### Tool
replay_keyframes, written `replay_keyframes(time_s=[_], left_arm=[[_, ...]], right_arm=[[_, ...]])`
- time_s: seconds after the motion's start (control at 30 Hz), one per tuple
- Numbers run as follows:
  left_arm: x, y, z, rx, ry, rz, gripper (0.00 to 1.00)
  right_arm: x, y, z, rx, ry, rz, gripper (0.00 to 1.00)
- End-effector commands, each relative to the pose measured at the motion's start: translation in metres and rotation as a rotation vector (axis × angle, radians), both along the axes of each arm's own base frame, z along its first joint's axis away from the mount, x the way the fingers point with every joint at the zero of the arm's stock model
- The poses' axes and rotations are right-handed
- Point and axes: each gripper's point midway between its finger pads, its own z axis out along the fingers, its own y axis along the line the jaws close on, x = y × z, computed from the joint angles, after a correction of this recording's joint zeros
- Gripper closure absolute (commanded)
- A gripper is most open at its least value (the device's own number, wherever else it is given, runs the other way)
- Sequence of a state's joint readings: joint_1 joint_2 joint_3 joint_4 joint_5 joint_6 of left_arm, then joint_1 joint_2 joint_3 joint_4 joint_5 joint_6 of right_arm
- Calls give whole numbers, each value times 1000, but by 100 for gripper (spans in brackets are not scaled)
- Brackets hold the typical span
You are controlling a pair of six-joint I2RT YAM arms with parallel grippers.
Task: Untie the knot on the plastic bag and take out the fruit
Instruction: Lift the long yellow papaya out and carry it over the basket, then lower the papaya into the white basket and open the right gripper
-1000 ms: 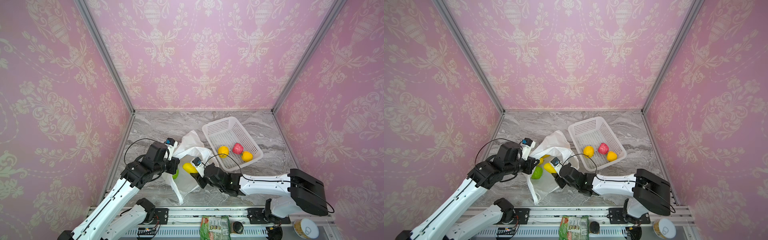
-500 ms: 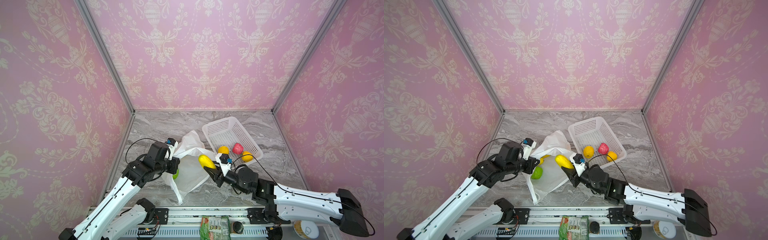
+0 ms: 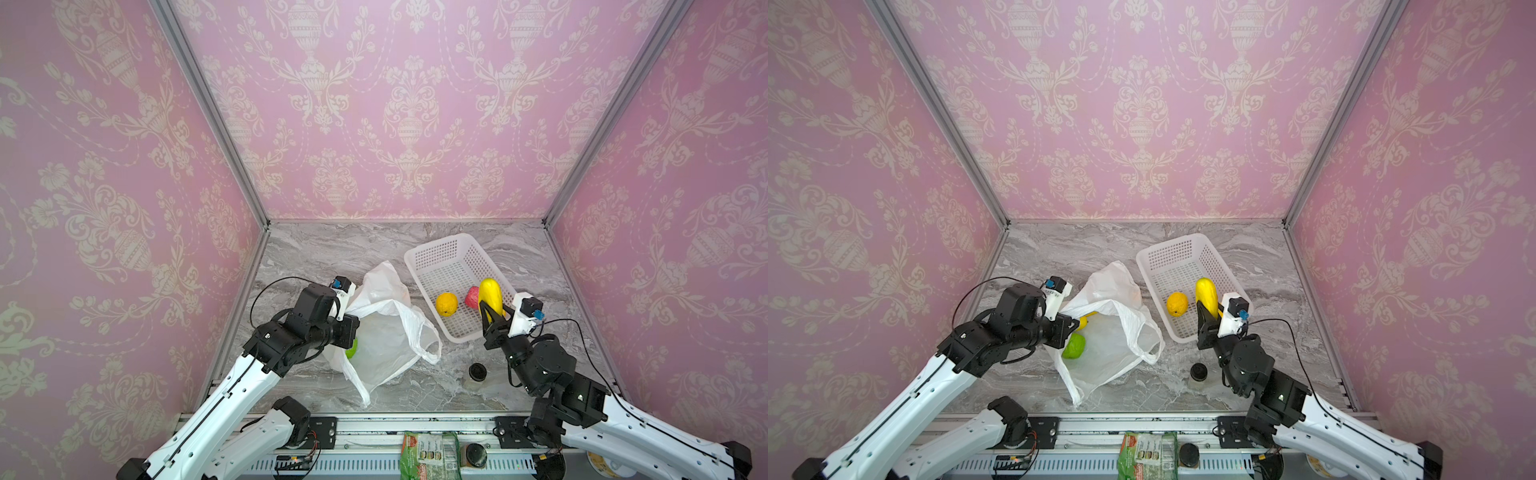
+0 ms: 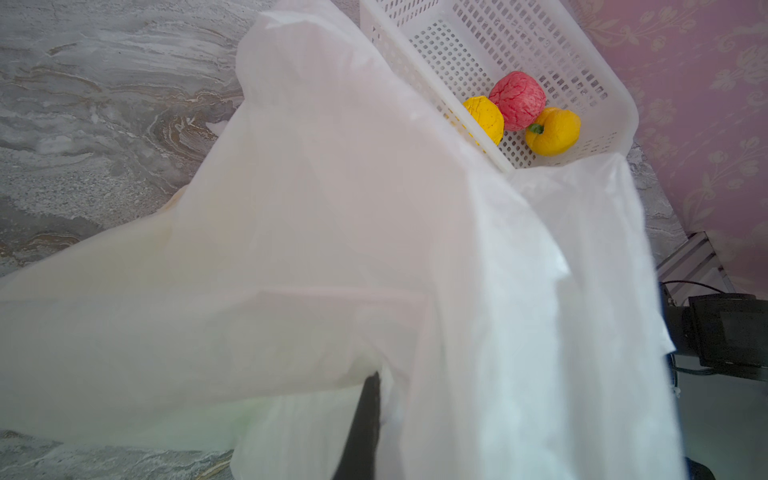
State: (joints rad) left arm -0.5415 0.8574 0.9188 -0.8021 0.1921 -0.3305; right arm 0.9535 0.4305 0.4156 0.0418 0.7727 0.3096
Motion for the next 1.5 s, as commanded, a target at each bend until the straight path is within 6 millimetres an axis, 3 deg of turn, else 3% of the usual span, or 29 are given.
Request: replay_keyframes(time_s=[0.0,0.23,0.43,0.83,1.07,1.3,1.47], left_arm=[[-1,6,-4,22,16,23,100],[-3,6,0,11,-2,24,100],[-3,5,-2,15,9,18,100],[-3,7,1,12,-9,27,100],[-2,7,-3,24,9,27,100],[-3,8,0,16,-7,30,100],[-2,7,-3,23,7,27,100]], right_arm=[[3,-38,-26,0,72,-177,76],[32,-24,-63,-40,297,-140,74],[65,-6,-106,-64,534,-95,82],[91,18,-135,-102,650,-20,73],[108,36,-156,-146,739,21,64],[111,27,-184,-174,805,-22,54],[113,21,-181,-171,780,-42,37]])
